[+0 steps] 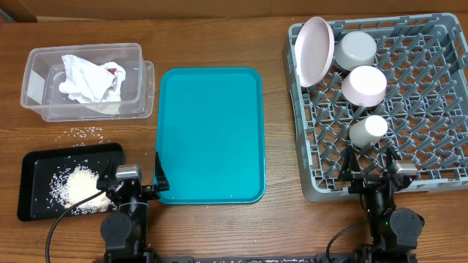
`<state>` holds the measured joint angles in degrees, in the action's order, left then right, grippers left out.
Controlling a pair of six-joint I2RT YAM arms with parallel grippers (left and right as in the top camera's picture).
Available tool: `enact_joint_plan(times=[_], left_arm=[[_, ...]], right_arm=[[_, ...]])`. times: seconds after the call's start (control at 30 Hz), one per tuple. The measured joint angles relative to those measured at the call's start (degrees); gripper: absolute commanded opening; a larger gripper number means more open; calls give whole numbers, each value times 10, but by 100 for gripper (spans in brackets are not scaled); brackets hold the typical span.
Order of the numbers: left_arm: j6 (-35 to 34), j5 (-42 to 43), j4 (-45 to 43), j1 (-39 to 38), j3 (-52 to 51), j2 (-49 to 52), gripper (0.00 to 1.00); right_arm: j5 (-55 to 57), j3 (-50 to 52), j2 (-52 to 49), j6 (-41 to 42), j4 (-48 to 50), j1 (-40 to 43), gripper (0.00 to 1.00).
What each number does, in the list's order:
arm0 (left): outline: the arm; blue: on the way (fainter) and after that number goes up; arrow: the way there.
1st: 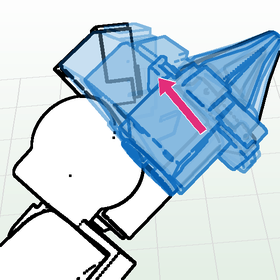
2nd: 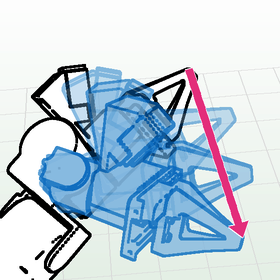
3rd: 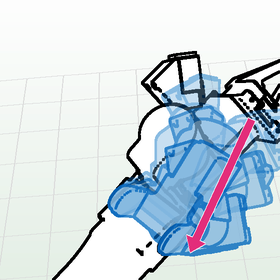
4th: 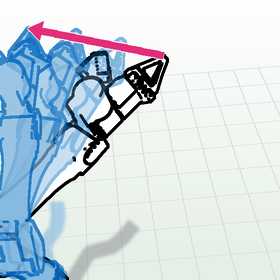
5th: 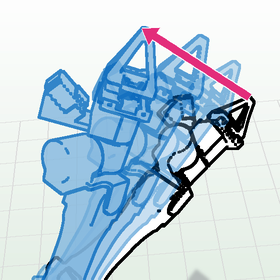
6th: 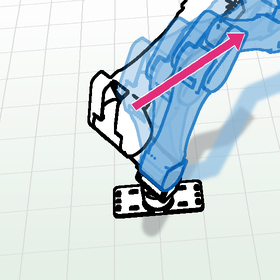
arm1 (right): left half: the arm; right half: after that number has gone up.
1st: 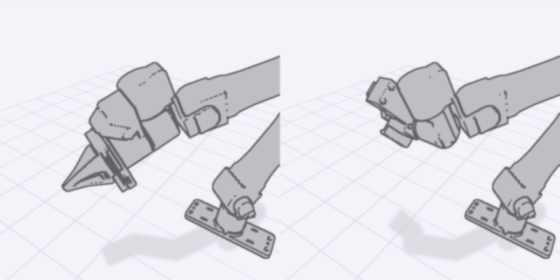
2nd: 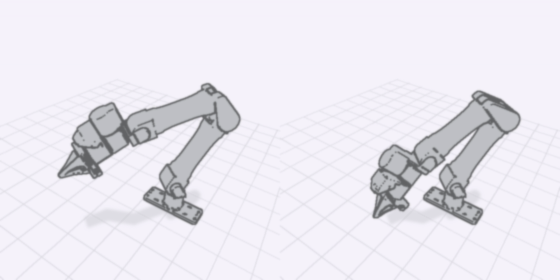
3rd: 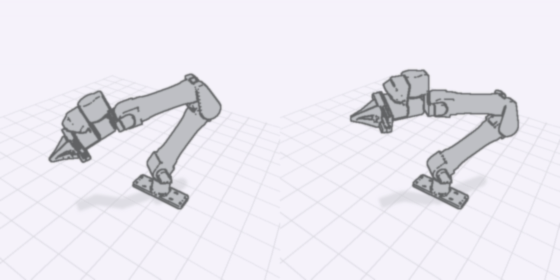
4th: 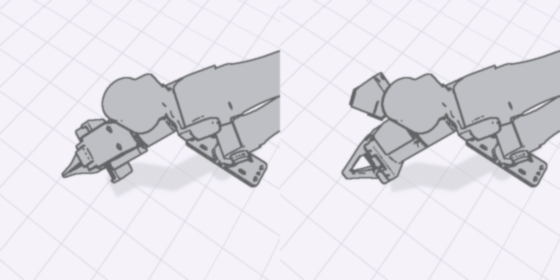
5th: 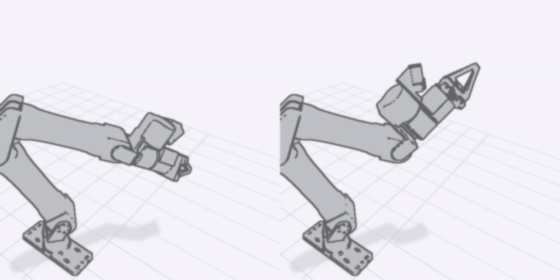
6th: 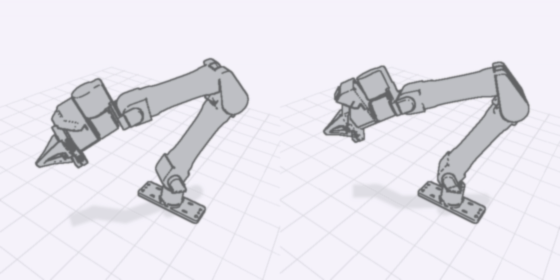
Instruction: Sort waste into correct bins and load items into the dishwasher
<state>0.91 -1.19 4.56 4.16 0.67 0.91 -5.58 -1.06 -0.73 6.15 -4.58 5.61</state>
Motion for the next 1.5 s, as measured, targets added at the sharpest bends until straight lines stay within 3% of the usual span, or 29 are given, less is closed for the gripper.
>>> enact_joint_plan(times=[1.5], left_arm=[[23,15,0,0,0,0,100]], right_arm=[[0,0,0,0,0,0,100]])
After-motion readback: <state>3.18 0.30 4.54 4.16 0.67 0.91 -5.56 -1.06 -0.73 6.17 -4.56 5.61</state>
